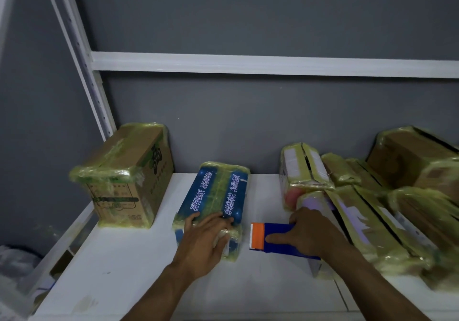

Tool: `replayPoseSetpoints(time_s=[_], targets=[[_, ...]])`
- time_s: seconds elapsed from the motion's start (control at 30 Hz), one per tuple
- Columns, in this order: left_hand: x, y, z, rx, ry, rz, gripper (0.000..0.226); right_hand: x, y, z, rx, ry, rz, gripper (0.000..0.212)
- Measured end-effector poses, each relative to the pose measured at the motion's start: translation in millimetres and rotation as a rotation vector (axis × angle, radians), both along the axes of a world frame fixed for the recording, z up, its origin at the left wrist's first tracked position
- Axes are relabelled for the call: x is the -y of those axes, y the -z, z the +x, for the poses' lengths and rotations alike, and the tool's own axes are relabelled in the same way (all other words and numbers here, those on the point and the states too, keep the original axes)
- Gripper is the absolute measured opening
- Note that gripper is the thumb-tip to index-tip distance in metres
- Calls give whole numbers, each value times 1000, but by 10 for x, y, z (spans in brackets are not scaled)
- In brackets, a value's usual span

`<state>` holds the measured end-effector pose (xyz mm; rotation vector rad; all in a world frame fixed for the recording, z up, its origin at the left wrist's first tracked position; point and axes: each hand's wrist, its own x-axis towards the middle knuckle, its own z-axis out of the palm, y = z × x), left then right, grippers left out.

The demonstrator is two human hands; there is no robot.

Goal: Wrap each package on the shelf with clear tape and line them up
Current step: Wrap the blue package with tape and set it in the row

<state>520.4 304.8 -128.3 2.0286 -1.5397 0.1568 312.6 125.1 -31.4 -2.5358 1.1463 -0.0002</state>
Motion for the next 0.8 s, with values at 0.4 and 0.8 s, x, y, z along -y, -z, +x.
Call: replayPoseSetpoints(time_s=[0.4, 0.8], targets=[[-39, -5, 242, -29, 52, -76, 32, -95, -30, -8, 18, -27, 60, 66], [-127, 21, 313, -73, 78, -70, 33, -125, 184, -47, 66, 36, 3, 66]])
